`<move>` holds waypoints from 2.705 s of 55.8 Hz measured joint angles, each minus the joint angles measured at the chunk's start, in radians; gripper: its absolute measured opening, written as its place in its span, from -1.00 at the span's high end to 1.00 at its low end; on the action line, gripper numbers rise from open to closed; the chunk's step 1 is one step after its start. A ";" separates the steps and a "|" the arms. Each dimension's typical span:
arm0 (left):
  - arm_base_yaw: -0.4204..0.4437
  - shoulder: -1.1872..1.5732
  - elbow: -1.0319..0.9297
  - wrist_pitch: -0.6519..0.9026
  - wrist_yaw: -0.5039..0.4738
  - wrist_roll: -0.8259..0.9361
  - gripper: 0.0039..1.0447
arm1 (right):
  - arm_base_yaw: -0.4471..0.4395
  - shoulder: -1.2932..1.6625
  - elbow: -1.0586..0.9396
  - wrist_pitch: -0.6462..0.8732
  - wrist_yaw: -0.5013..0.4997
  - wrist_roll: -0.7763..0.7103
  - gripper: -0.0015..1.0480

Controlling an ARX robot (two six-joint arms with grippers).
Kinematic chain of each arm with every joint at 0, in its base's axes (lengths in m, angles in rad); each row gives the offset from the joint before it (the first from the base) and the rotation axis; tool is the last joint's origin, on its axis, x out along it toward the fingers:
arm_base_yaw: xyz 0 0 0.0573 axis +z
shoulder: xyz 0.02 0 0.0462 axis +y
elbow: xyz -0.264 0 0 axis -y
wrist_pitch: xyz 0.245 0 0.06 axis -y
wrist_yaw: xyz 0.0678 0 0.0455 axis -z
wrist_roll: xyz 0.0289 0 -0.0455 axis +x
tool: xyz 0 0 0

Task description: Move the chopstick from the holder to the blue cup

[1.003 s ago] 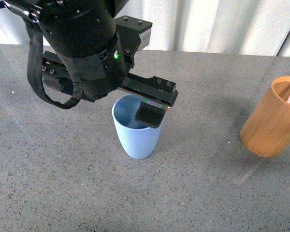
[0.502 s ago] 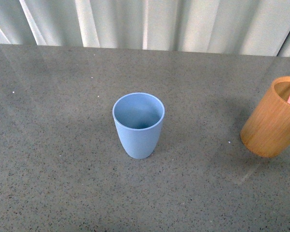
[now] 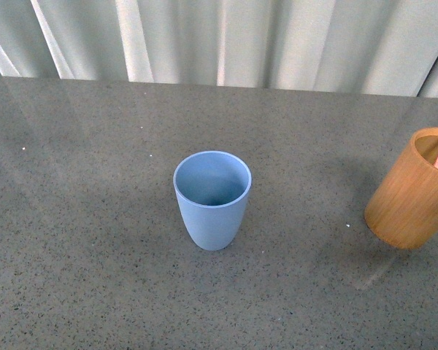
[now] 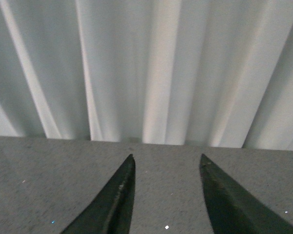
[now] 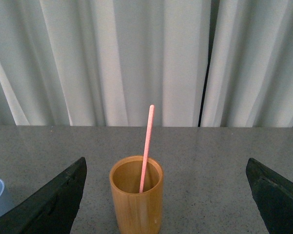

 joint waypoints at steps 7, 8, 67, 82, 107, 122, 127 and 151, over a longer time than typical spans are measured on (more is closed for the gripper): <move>0.038 -0.071 -0.099 0.005 0.041 -0.001 0.68 | 0.000 0.000 0.000 0.000 0.000 0.000 -0.81; 0.044 -0.089 -0.119 0.005 0.051 -0.001 0.78 | 0.000 0.000 0.000 0.000 0.000 0.000 -0.81; 0.219 -0.829 -0.415 -0.408 0.223 -0.001 0.94 | 0.000 0.000 0.000 0.000 0.000 0.000 -0.81; 0.219 -0.965 -0.415 -0.538 0.223 -0.001 0.94 | 0.000 0.000 0.000 0.000 0.000 0.000 -0.81; 0.219 -1.118 -0.415 -0.690 0.223 -0.001 0.94 | 0.000 0.000 0.000 0.000 0.000 0.000 -0.81; 0.219 -1.305 -0.415 -0.883 0.223 -0.001 0.94 | 0.000 0.000 0.000 0.000 0.000 0.000 -0.81; 0.219 -1.305 -0.415 -0.883 0.223 -0.002 0.76 | 0.000 0.000 0.000 0.000 0.000 0.000 -0.81; 0.219 -1.305 -0.415 -0.883 0.224 -0.002 -0.72 | -0.190 0.633 0.083 0.333 -0.191 0.039 -0.81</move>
